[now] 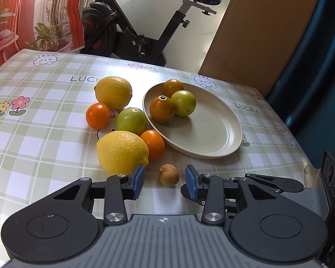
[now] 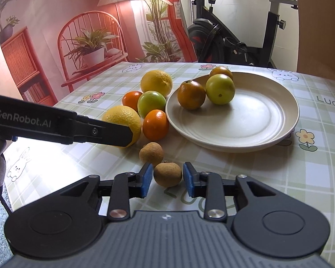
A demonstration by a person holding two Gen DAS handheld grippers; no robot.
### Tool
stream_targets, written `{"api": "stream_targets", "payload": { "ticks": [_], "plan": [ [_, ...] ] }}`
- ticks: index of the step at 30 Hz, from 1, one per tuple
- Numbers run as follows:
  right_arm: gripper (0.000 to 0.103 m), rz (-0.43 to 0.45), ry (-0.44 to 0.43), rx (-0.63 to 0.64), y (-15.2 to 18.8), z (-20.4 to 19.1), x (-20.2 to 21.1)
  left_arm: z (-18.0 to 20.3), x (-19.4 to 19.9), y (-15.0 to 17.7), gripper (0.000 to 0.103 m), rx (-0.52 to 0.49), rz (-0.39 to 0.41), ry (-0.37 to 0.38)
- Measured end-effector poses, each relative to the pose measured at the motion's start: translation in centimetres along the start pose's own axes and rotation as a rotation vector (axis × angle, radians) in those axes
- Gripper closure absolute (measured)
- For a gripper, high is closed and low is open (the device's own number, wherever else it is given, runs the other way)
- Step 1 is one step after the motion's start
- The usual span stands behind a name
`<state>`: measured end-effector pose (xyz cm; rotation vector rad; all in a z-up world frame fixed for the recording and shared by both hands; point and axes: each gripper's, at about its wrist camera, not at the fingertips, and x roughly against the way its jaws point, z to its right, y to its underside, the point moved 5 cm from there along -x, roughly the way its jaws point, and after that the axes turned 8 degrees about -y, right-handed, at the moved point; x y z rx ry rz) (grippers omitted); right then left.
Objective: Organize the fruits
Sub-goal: 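Close the left tool on a small brown fruit while the right tool grasps another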
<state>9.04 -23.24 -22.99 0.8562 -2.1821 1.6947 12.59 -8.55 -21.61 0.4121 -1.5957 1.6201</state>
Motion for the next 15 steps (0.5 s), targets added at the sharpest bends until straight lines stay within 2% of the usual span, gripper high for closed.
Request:
{"api": "stream_targets", "payload": {
  "ticks": [5,8,15],
  "plan": [
    [0.073,0.015,-0.028,-0.044,0.2,0.8,0.4,0.3,-0.7,0.2,0.064,-0.016,-0.023,-0.002],
    [0.073,0.025,-0.012,-0.057,0.2,1.3,0.8,0.6,-1.5,0.4,0.068,-0.033,-0.039,-0.010],
    [0.073,0.045,0.021,-0.084,0.2,2.5,2.0,1.5,-3.3,0.5,0.069,-0.083,-0.042,-0.035]
  ]
}}
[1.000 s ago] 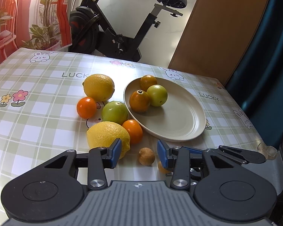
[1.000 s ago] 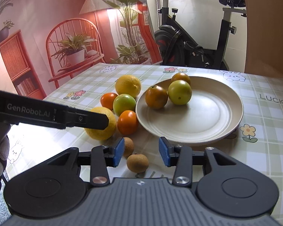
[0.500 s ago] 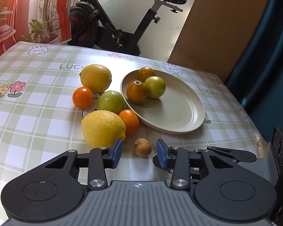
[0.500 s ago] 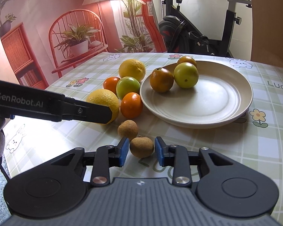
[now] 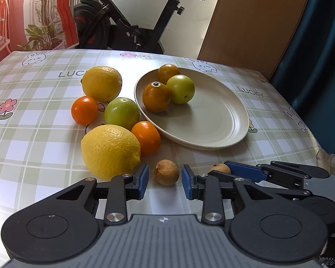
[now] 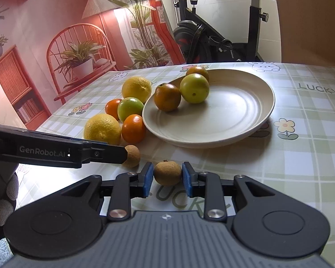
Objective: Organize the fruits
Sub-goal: 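Close the left tool on a small brown fruit while the right tool grasps another, then carry both small brown fruits onto the white plate and open both tools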
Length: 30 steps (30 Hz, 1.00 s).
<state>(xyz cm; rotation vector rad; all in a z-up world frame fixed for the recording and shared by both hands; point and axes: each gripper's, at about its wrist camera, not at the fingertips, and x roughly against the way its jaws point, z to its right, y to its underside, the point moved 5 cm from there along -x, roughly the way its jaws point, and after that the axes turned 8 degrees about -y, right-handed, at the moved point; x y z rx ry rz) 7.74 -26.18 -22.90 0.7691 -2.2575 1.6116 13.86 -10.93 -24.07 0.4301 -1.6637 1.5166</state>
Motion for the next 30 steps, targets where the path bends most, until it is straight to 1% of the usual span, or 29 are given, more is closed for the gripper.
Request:
{"api": "stream_targets", "payload": {
  "ticks": [4,13,15,21,25,30],
  "plan": [
    [0.073,0.010,0.010,-0.011,0.0,0.5,0.5,0.5,-1.0,0.3,0.069,-0.023,-0.018,-0.012],
    [0.073,0.013,0.011,-0.019,0.1,0.6,0.8,0.7,-1.7,0.1,0.069,-0.027,-0.008,-0.018],
    [0.073,0.013,0.012,-0.019,0.1,0.6,0.8,0.9,-1.6,0.2,0.074,-0.035,-0.008,-0.018],
    [0.073,0.014,0.019,-0.022,0.1,0.7,0.8,1.2,-0.8,0.6,0.074,-0.041,0.000,-0.007],
    [0.073,0.016,0.022,-0.012,-0.1,0.5,1.0,1.5,0.5,-0.1,0.074,-0.035,0.034,0.022],
    [0.073,0.039,0.035,0.004,-0.9,0.1,2.0,1.7,2.1,-1.2,0.074,-0.015,0.066,0.054]
  ]
}}
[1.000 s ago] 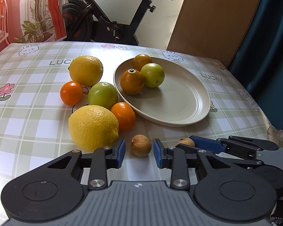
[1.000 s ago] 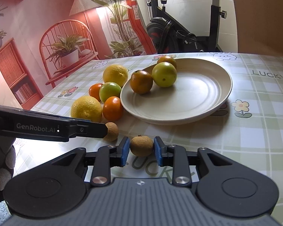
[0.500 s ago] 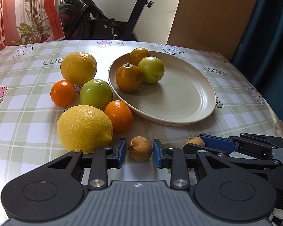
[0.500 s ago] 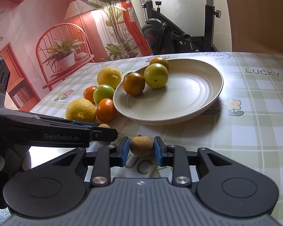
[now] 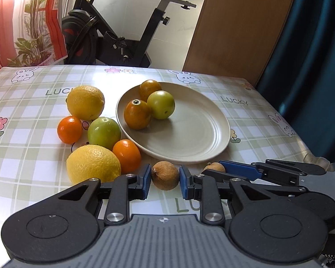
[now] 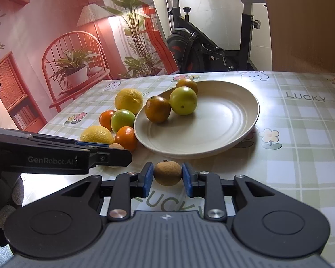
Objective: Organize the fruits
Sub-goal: 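Carry both small brown fruits onto the white plate and open both tools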
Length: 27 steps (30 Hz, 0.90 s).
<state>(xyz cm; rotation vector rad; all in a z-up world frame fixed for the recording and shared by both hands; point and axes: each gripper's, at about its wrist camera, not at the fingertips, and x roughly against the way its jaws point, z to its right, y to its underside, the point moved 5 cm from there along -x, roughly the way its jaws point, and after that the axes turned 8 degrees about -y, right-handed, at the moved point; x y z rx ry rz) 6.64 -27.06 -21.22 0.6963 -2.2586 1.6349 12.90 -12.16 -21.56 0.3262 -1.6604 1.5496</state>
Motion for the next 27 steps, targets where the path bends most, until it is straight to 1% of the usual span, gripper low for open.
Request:
{"api": "stream_targets", "payload": {
  "ticks": [7,11,15,19,23,25,27],
  "plan": [
    [0.073,0.042,0.024,0.026,-1.9,-0.6,1.9,-0.6,2.6,-1.4,0.074,0.063,0.051,0.031],
    [0.073,0.067,0.034,0.038,-2.9,-0.9,2.8,-0.9,4.2,-2.8,0.074,0.067,0.103,0.034],
    [0.073,0.099,0.041,0.056,-4.4,-1.2,3.4,-0.9,4.9,-4.8,0.074,0.072,0.152,0.035],
    [0.073,0.128,0.047,0.081,-5.9,-1.4,3.8,-0.6,4.9,-6.4,0.074,0.054,0.189,0.026],
    [0.073,0.162,0.051,0.106,-7.6,-1.4,3.9,0.1,4.5,-7.8,0.074,0.034,0.208,0.028],
    [0.073,0.176,0.054,0.120,-8.5,-1.3,3.9,0.6,3.7,-8.3,0.074,0.005,0.201,0.034],
    [0.073,0.181,0.057,0.131,-9.1,-1.1,3.6,1.0,2.5,-8.3,0.074,-0.010,0.174,0.041]
  ]
}}
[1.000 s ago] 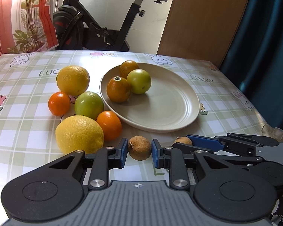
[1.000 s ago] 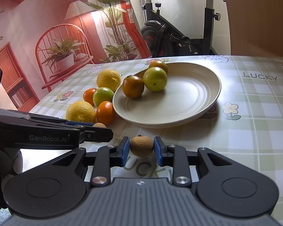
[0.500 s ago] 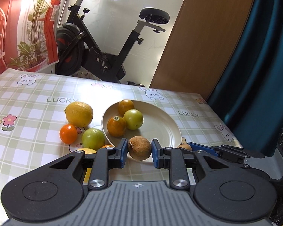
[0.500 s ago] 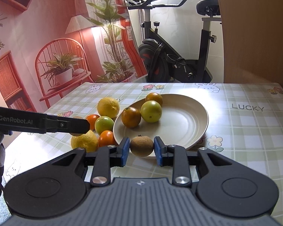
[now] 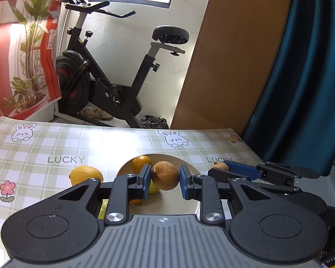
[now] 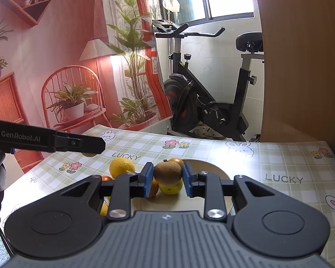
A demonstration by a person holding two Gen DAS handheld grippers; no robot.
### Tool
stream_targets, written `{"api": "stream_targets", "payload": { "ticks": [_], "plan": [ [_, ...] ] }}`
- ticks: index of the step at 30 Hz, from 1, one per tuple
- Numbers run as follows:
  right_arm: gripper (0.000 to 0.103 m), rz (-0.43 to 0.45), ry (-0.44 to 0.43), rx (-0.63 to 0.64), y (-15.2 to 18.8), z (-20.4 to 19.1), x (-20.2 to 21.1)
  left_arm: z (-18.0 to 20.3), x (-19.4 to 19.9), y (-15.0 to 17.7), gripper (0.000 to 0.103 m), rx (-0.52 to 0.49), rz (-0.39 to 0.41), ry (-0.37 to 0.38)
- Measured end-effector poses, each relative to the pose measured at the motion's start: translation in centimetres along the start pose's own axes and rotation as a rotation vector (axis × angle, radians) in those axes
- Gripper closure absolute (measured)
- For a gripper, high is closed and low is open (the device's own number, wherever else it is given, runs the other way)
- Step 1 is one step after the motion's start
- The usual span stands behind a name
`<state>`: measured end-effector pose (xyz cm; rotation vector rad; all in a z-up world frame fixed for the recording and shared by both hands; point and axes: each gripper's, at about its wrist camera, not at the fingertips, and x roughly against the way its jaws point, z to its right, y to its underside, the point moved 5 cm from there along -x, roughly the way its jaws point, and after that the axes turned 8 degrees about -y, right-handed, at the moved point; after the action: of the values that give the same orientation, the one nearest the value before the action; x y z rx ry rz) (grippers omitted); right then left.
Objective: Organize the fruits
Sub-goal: 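Carry both small brown fruits onto the white plate and open both tools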
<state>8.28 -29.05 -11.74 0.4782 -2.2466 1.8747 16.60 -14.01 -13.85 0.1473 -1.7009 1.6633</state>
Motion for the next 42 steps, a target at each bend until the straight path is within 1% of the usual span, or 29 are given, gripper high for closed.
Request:
{"api": "stream_targets", "payload": {
  "ticks": [3,7,12,16,18,20,25,33,37,42],
  "plan": [
    [0.073,-0.013,0.004,0.011,-0.2,0.7,-1.2,0.1,-1.9,0.6,0.074,0.002,-0.045,0.012],
    [0.073,-0.062,-0.016,0.012,-0.2,2.3,-3.5,0.7,-4.5,1.4,0.074,0.000,-0.103,0.021],
    [0.073,-0.125,-0.008,-0.003,0.2,5.3,-6.4,1.9,-7.8,1.2,0.074,-0.028,-0.137,0.033],
    [0.073,-0.182,0.006,-0.020,2.2,7.5,-8.1,2.7,-10.1,1.8,0.074,-0.063,-0.179,0.055],
    [0.073,-0.194,0.005,-0.049,3.0,8.3,-8.4,3.0,-10.8,2.4,0.074,-0.081,-0.198,0.059],
    [0.073,-0.196,-0.001,-0.079,3.6,9.0,-8.6,3.0,-11.5,3.0,0.074,-0.076,-0.221,0.059],
    [0.073,-0.208,-0.005,-0.078,4.1,9.9,-9.2,2.7,-12.6,3.5,0.074,-0.051,-0.254,0.055],
    [0.073,-0.213,0.007,-0.077,4.5,10.0,-10.0,1.9,-13.8,3.5,0.074,-0.018,-0.283,0.054],
    [0.072,-0.212,0.014,-0.078,4.4,10.0,-10.1,2.0,-13.7,3.3,0.074,-0.008,-0.278,0.054],
    [0.072,-0.211,0.024,-0.078,4.2,9.7,-9.9,1.5,-12.5,2.7,0.073,0.014,-0.278,0.054]
  ]
}}
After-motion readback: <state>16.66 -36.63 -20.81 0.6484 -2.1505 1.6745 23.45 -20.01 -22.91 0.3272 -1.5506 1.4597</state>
